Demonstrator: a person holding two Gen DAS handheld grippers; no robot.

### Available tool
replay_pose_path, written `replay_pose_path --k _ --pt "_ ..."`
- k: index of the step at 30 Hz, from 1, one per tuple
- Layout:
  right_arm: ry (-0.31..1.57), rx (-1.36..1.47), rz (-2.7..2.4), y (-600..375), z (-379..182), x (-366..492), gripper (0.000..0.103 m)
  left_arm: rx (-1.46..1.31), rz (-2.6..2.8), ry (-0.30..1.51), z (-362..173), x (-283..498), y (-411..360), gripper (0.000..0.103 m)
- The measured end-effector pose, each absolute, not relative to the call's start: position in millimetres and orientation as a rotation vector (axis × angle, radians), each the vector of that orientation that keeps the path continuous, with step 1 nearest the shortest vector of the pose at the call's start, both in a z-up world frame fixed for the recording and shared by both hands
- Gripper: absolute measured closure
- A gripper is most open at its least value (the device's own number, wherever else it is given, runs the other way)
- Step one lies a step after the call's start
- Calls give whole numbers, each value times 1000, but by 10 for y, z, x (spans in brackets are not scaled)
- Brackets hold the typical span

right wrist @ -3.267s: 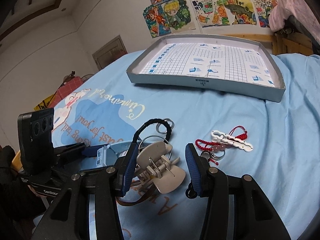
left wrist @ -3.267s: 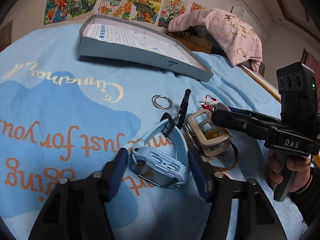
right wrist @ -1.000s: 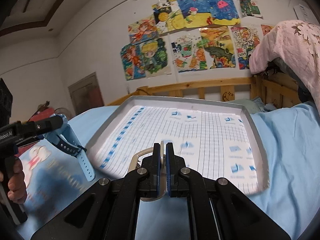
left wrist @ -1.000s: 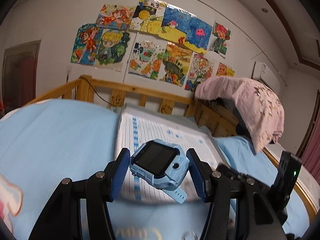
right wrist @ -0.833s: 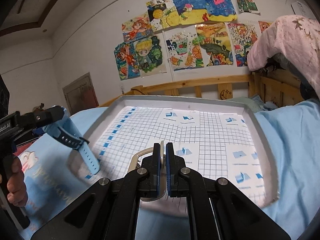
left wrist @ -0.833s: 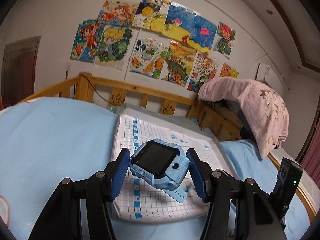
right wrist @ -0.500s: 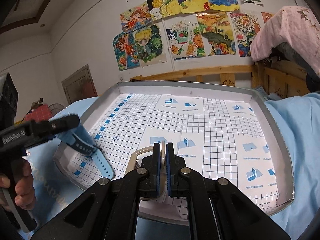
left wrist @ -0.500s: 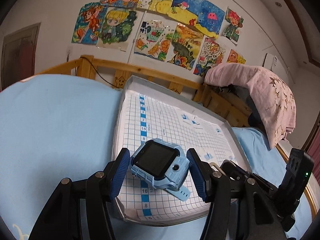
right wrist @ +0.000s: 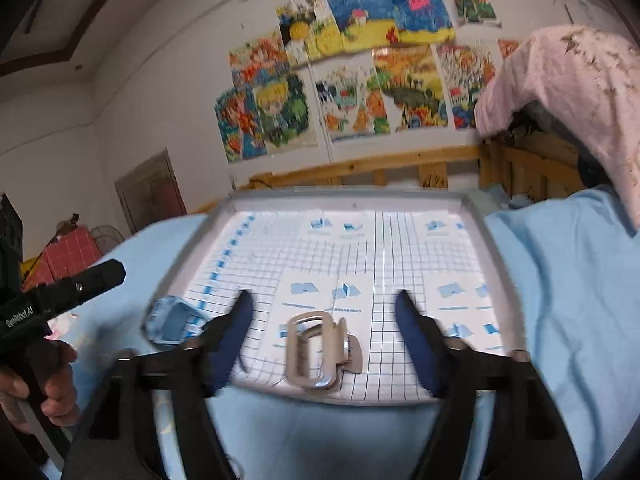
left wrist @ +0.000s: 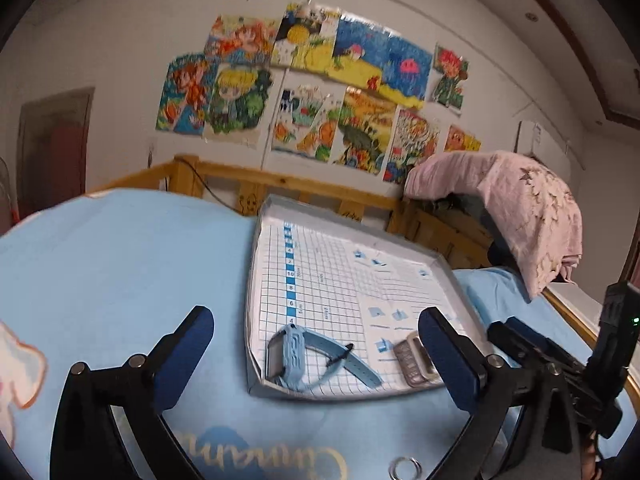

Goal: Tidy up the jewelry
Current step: 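Open both tools and pull them back from the tray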

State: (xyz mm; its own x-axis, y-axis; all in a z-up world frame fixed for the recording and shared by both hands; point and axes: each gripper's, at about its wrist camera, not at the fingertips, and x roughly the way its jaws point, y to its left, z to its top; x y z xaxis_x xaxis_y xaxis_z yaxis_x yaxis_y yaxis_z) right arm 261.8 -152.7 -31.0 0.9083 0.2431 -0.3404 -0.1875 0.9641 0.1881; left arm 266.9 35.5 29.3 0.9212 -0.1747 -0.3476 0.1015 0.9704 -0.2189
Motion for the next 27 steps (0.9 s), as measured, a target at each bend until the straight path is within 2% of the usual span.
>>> replay_pose_path --k 3,5,6,18,27 --pt "321 141 228 -1575 -199 2303 20 -163 -122 333 356 2406 304 0" --pt "281 139 242 -1610 -125 2076 5 -138 -108 307 390 2235 265 0" --pt "263 136 251 -1623 -91 1964 3 -129 -103 291 400 2110 245 0" --pt "200 29 260 -1663 -1 776 2 -109 -104 247 295 1012 120 0" --pt "203 -22 217 -1742 -53 245 2 -77 -83 242 164 536 39 0"
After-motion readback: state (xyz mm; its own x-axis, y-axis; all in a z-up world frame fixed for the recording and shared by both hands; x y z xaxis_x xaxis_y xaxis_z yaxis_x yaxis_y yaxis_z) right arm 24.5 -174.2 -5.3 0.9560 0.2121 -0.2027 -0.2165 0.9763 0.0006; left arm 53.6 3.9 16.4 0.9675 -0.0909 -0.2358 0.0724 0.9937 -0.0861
